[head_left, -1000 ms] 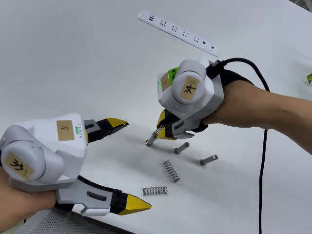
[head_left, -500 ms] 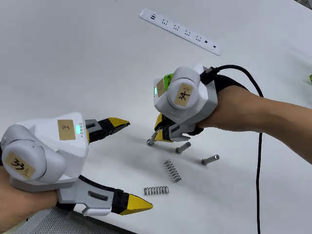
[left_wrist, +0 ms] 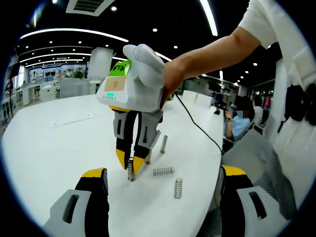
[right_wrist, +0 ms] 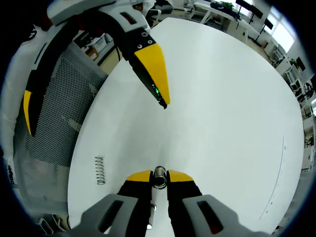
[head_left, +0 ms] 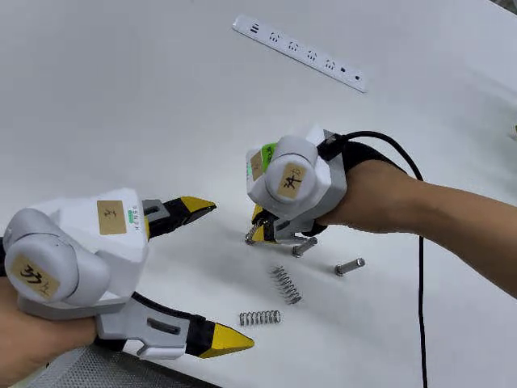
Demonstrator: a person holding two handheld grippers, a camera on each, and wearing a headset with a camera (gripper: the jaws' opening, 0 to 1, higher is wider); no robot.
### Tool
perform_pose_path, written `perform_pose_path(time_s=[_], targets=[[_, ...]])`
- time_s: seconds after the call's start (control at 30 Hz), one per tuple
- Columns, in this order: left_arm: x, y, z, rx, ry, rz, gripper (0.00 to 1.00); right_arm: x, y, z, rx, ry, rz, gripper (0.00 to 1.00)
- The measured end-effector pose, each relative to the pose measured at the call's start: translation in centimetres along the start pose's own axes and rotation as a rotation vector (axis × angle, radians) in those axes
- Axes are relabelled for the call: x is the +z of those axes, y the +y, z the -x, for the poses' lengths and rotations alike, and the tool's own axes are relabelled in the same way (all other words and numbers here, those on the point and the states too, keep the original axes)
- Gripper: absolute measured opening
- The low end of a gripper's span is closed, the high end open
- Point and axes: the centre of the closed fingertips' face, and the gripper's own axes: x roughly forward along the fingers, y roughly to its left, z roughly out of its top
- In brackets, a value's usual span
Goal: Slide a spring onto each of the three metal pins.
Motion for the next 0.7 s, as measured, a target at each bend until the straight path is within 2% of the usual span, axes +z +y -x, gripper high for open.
perform_pose_path(time_s=[0.43, 0.7], targets=[[-0.23, 0.21, 0.07, 0.002, 0.000, 0.003, 0.95, -0.51, -0.05, -0.87, -0.006, 0.009, -0.004, 0.12], [-0.14, 0.09, 0.07, 0.003, 0.002, 0.004, 0.95, -0.32, 0.03, -0.83, -0.008, 0.000, -0.015, 0.12]])
